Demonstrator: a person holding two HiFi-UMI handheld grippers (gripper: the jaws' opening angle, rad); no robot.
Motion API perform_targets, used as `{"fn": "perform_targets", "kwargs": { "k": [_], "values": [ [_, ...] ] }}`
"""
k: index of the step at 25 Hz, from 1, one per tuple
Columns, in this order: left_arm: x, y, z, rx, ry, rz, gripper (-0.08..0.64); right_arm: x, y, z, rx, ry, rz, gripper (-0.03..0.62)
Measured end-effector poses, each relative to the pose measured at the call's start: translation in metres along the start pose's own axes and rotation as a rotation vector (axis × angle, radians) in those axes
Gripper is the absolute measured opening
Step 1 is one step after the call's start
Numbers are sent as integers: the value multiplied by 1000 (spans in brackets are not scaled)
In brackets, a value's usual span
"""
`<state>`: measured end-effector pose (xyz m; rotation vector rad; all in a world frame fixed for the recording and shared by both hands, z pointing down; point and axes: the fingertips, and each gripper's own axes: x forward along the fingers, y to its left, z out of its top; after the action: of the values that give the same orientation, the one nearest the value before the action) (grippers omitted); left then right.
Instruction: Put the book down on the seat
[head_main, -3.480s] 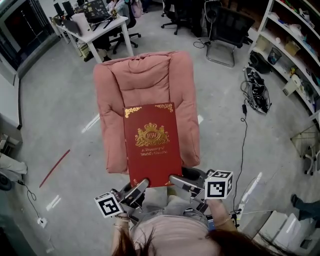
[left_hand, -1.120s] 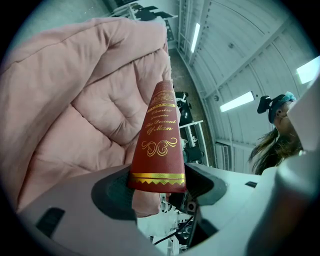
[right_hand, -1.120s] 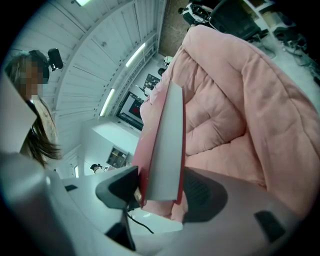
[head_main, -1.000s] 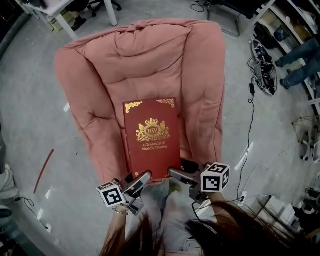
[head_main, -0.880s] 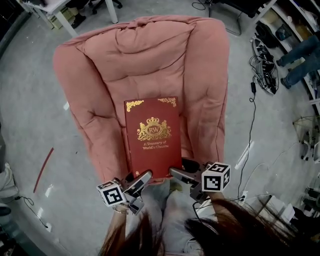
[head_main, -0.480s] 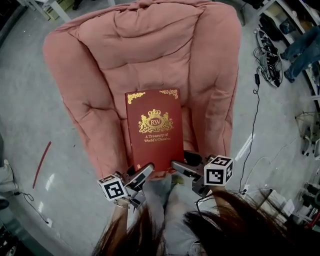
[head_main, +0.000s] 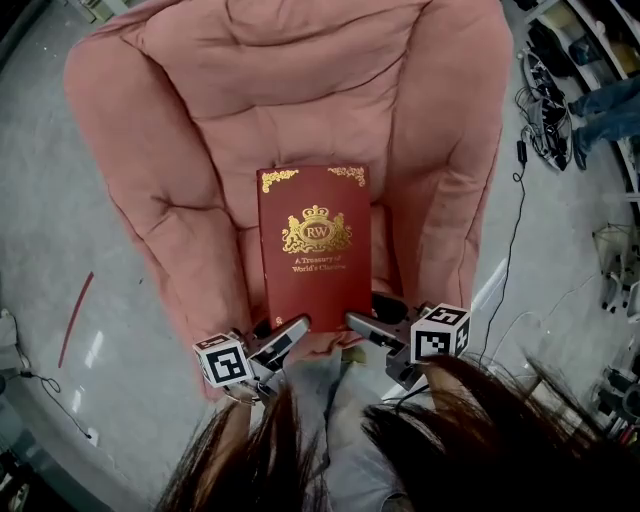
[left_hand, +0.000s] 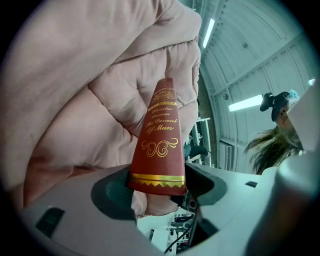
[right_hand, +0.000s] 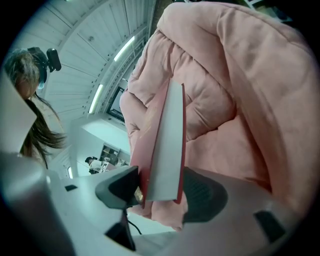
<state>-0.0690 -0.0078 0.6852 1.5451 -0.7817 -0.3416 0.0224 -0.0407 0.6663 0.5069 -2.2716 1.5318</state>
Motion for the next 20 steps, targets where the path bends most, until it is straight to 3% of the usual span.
{"fn": "perform_targets", "kwargs": {
  "k": [7,20],
  "values": [
    [8,18,-4,-20,19,10,295,8,-18,-5,-30,38,-6,287],
    [12,48,-12,-74,12,60,304,22,-40,-15,25,26,-4,287]
  ]
}}
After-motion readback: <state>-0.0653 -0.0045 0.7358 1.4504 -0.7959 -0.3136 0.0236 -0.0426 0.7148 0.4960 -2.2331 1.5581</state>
